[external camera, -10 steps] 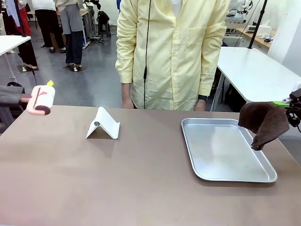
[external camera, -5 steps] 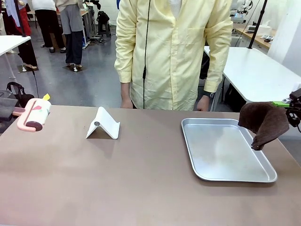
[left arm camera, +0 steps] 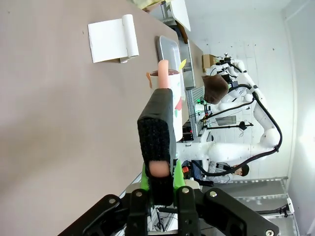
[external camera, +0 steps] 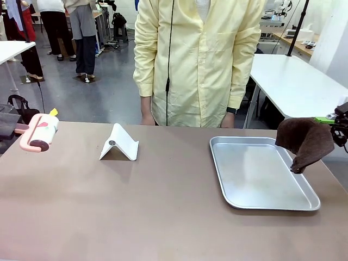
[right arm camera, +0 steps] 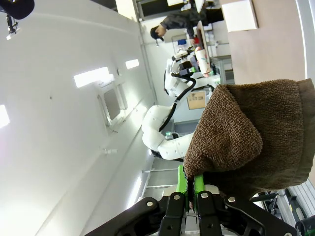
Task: Clean the surface of the table.
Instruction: Return the Lint Roller and towel to their original positions.
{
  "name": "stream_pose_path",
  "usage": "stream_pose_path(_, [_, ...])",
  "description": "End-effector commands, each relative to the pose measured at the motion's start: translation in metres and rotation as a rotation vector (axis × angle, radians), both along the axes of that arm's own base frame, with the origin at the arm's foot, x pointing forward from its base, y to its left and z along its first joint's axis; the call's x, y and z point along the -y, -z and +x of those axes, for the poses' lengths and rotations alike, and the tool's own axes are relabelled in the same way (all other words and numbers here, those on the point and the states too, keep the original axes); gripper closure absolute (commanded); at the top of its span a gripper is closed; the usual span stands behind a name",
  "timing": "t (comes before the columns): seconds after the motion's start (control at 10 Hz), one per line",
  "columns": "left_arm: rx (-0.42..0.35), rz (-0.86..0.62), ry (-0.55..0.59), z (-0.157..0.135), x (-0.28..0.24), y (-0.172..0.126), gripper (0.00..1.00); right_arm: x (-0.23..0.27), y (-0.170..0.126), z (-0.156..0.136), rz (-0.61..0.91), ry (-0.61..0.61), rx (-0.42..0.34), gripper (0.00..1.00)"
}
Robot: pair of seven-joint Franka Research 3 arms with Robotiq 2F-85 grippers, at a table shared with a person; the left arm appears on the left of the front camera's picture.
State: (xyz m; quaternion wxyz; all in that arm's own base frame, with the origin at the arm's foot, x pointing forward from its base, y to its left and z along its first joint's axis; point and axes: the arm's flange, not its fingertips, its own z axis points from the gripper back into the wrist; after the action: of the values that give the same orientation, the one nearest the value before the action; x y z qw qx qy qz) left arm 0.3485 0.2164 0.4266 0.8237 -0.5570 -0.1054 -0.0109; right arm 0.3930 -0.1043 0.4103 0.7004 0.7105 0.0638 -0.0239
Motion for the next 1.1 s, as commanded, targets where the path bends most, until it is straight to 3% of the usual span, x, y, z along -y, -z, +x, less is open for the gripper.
stream_pose_path(0.0, [0.001,-0.017,-0.017,0.004,0.000,-0.005,0.80,0.000,-0.003,-0.001,0.004,-0.011,0.005,0.95])
stream_pose_path(0.9, [0.000,0.000,0.000,0.000,0.000,0.000,0.80,0.000,0.000,0.000,0.000,0.000,0.000,0.95])
stream_pose_path(1.0, [-0.028,0.009,0.011,0.010,0.014,-0.007,0.80,-0.012,-0.002,-0.002,0.005,0.007,0.016,0.95])
